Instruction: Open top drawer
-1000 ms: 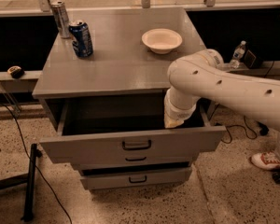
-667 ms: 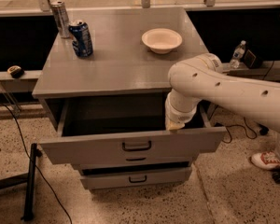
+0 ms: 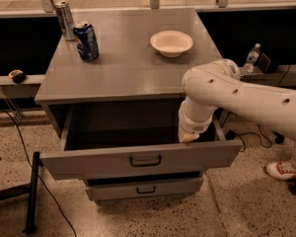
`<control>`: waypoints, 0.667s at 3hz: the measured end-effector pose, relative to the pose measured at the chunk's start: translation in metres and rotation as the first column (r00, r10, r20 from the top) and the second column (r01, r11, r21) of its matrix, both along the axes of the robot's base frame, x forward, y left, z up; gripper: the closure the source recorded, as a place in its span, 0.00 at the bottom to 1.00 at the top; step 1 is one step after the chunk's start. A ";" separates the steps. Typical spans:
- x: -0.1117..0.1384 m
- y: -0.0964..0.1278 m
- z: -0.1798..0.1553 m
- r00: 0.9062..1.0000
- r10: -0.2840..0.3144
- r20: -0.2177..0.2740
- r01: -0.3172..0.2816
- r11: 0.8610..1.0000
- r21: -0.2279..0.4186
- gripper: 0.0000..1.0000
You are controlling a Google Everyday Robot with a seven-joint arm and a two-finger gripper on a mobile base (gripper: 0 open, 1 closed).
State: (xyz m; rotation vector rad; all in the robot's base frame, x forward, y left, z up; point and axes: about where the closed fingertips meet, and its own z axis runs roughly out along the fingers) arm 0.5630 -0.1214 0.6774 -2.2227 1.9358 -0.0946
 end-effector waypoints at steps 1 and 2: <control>-0.032 -0.006 -0.001 0.999 0.022 -0.048 -0.021 1.000 0.022 1.00; -0.032 -0.006 -0.001 0.999 0.022 -0.049 -0.021 1.000 0.023 1.00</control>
Offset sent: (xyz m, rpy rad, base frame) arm -0.1309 -0.0675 0.0111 0.1919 0.0870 0.0160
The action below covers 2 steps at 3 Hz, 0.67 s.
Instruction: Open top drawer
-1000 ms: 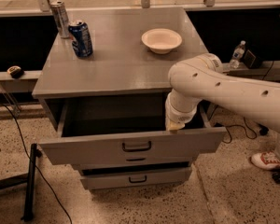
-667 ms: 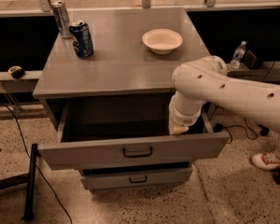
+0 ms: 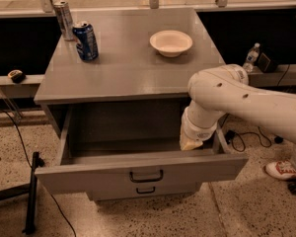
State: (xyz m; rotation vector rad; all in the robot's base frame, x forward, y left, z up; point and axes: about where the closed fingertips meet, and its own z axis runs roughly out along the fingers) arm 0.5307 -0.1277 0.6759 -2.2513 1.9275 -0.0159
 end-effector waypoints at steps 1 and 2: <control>-0.002 -0.001 -0.008 1.000 -0.005 -0.027 0.005 1.000 0.011 1.00; -0.027 0.003 -0.031 0.994 0.003 -0.110 0.001 0.999 0.035 1.00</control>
Offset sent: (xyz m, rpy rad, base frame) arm -0.0438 0.0058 -0.0489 0.0614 0.1641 0.0025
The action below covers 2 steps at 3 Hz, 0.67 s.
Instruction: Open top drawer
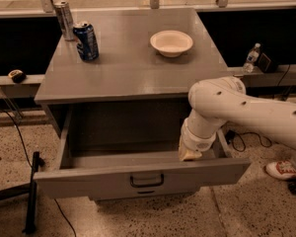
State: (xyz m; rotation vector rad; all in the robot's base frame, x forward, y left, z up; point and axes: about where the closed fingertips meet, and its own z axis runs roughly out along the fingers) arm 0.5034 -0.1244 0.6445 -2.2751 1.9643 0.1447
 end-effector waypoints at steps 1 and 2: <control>0.000 0.000 0.000 1.000 0.000 0.000 0.000 1.000 0.000 1.00; -0.022 0.005 -0.004 0.994 0.037 -0.102 -0.035 0.999 0.022 1.00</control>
Offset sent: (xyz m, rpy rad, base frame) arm -0.0654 0.0125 -0.0061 0.0610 0.3082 0.1110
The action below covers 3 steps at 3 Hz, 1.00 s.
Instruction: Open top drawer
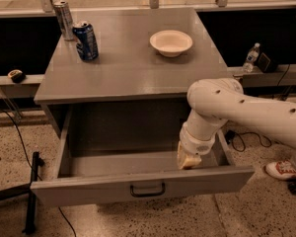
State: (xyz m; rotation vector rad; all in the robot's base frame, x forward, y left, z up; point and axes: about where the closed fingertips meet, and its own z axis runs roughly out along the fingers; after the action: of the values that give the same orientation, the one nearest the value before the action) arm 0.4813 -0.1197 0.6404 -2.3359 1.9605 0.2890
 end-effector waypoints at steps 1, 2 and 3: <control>-0.020 -0.002 0.000 0.998 0.000 -0.071 0.002 1.000 0.021 1.00; -0.045 -0.008 0.005 0.989 -0.005 -0.145 0.013 0.998 0.055 1.00; -0.069 -0.009 0.012 0.986 -0.009 -0.166 0.023 0.996 0.085 1.00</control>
Offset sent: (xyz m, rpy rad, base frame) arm -0.0940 -0.0174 0.0194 0.1245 0.2837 -0.0273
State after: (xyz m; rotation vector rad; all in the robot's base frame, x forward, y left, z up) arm 0.4122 -0.1287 0.6527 -2.3084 1.9924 0.5724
